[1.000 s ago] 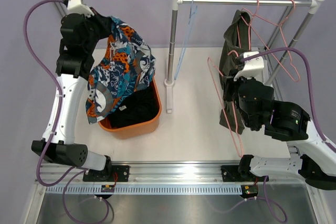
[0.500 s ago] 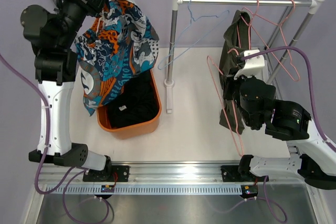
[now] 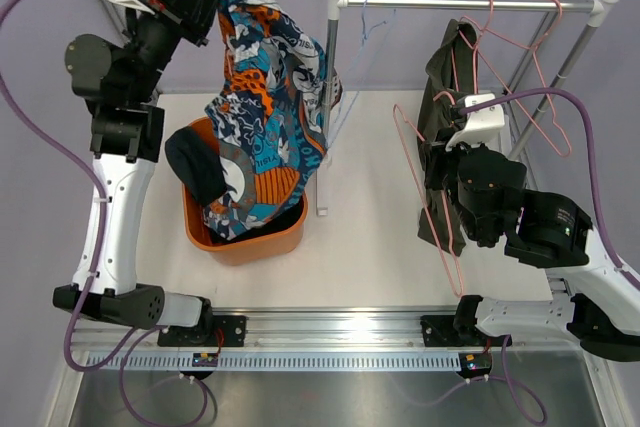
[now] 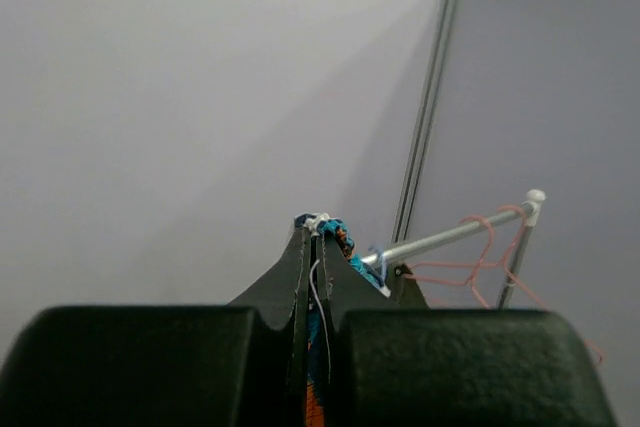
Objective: Remove the shorts from the hanger
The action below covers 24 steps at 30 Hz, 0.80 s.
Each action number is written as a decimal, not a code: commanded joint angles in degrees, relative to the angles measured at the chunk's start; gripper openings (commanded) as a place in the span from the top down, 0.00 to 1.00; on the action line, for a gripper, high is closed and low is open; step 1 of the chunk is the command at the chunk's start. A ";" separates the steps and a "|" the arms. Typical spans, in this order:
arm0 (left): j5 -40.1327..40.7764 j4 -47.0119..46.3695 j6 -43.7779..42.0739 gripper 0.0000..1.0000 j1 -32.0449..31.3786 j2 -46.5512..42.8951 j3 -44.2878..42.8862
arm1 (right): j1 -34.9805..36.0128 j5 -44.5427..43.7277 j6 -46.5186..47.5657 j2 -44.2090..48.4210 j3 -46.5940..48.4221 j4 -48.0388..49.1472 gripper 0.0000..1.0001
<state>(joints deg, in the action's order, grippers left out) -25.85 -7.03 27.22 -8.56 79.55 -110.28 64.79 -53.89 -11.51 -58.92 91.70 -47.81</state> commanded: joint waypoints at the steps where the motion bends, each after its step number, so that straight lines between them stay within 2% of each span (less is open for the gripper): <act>1: 6.13 -5.54 -1.56 1.00 0.21 -5.51 9.25 | -0.37 -0.25 0.52 -0.06 0.94 2.81 1.00; 5: 11.68 -7.47 -3.40 1.00 1.00 -14.84 20.17 | -0.37 0.01 0.43 -0.32 0.85 2.64 1.00; 11: 17.40 -4.59 -8.67 1.00 1.09 -28.36 28.17 | -0.28 1.15 -0.18 -1.20 1.02 2.20 1.00; 18: 22.94 1.84 -14.73 1.00 1.09 -35.51 28.19 | -0.37 3.08 -1.32 -3.05 1.90 0.88 1.00; 24: 18.13 4.21 -14.31 1.00 1.09 -34.64 28.89 | -0.28 4.05 -2.47 -3.14 1.55 0.09 1.00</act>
<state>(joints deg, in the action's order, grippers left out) -6.26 -4.58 13.93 -7.60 42.26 -82.61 64.79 -50.37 -12.58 -62.48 91.70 -47.94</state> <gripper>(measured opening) 0.015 0.114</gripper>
